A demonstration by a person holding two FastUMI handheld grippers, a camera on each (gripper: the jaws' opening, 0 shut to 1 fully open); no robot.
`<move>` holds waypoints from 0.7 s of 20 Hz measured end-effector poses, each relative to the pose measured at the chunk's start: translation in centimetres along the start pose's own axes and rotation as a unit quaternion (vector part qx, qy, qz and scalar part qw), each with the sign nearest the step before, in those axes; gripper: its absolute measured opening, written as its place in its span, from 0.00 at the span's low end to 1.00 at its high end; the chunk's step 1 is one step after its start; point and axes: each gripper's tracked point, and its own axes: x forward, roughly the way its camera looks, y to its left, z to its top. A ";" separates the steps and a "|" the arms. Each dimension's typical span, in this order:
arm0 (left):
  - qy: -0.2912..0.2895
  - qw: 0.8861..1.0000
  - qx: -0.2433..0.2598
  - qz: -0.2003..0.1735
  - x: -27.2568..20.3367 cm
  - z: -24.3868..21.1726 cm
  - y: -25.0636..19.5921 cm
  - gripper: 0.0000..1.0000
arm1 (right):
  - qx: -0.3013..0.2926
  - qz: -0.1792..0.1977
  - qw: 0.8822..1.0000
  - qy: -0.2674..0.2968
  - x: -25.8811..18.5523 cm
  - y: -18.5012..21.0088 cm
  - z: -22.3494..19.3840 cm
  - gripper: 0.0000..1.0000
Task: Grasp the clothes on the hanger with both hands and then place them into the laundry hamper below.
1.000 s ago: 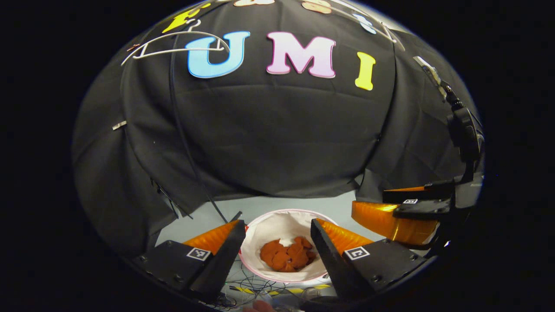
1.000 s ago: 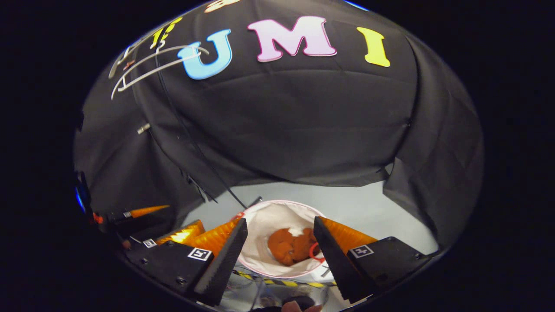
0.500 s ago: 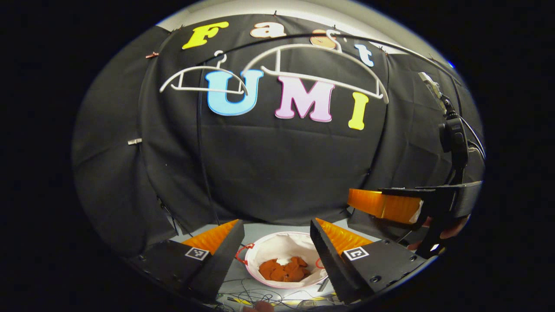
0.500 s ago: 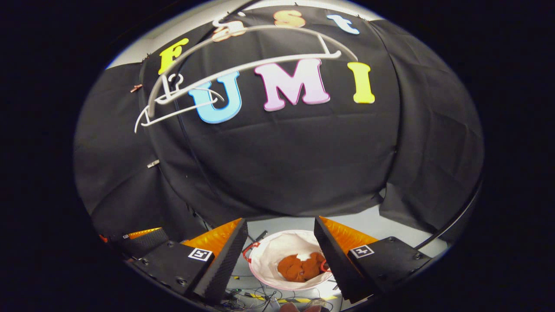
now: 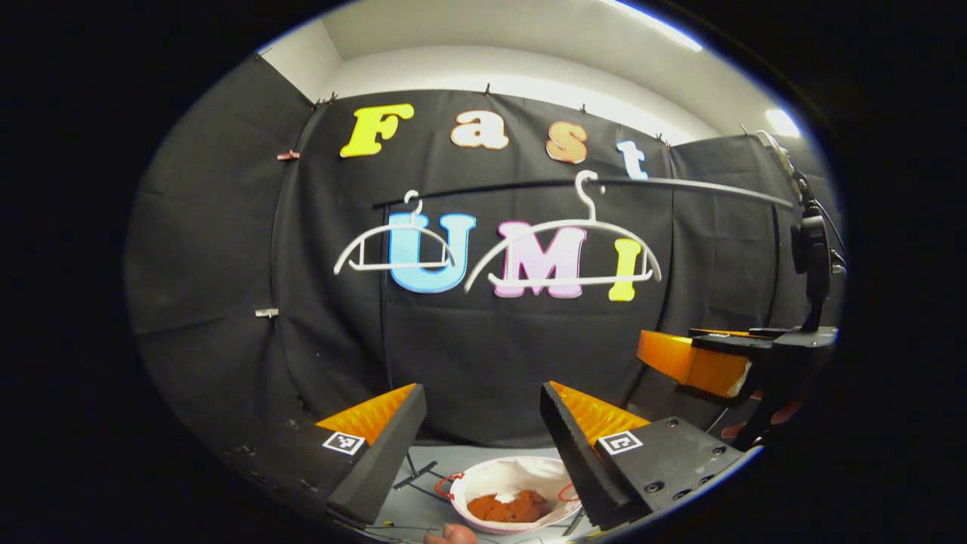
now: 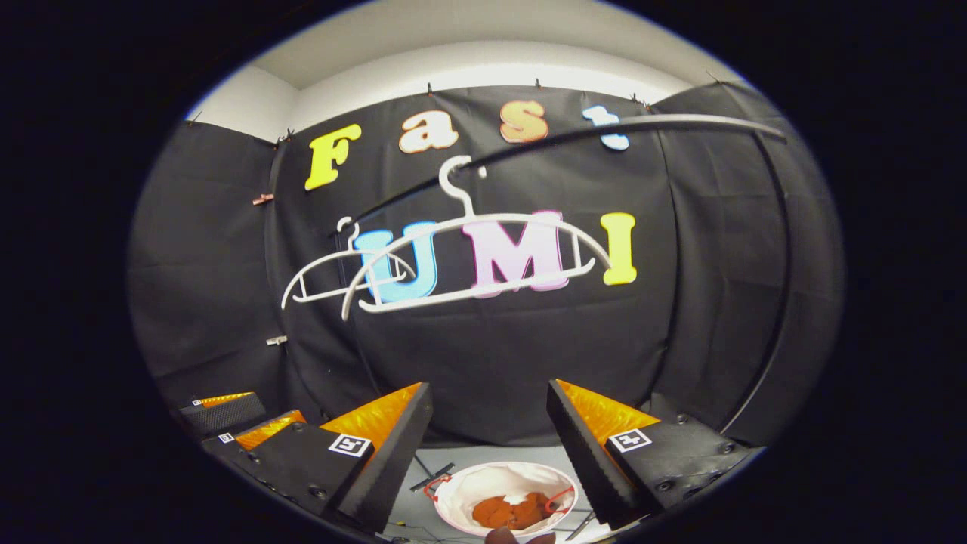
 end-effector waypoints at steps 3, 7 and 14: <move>-0.033 0.999 0.006 0.002 -1.7 3.6 -0.4 0.96 | -0.015 -0.008 0.999 -0.046 -2.3 -1.2 4.1 0.98; -0.067 0.998 0.013 0.014 -3.8 7.8 -1.7 0.98 | -0.041 -0.009 0.995 -0.091 -5.1 -2.9 8.1 0.98; -0.084 0.995 0.028 0.041 -6.3 11.0 -4.6 0.94 | -0.056 0.015 0.991 -0.121 -8.4 -5.2 11.8 0.98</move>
